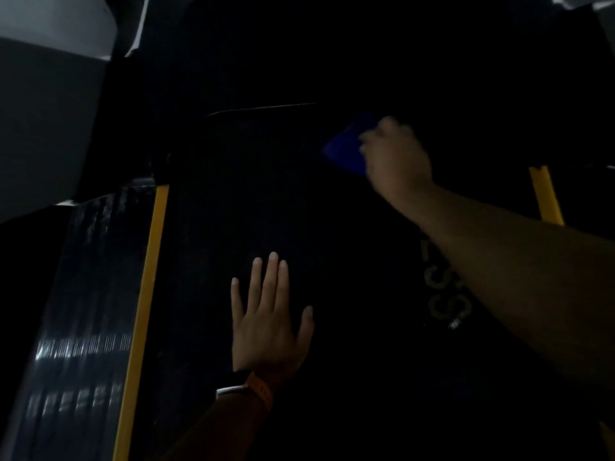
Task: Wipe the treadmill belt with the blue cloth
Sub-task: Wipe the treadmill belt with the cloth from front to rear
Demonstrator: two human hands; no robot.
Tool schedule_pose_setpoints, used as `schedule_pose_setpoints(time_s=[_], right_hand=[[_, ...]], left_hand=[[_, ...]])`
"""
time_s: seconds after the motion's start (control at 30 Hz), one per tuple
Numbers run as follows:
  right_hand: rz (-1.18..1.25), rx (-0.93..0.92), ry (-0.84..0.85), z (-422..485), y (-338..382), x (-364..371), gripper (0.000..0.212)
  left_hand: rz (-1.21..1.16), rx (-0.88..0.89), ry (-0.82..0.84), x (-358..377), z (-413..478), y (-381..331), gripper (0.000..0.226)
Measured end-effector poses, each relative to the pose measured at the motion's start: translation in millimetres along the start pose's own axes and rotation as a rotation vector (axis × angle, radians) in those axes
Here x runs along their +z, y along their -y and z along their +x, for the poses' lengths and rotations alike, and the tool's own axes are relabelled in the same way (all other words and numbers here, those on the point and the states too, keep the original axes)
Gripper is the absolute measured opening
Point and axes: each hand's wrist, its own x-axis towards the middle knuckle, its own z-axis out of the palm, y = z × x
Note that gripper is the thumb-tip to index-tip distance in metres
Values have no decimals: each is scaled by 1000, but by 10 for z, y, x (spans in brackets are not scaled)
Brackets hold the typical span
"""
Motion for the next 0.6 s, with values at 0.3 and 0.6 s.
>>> schedule_pose_setpoints(time_s=[0.3,0.6], right_hand=[[106,-146,-5,75,216,22,40],[40,-368,90,-99,190,160,53]], left_hand=[[-2,-5,-20,13,-4,21,79],[8,-11,-24,8,-17,18,78]])
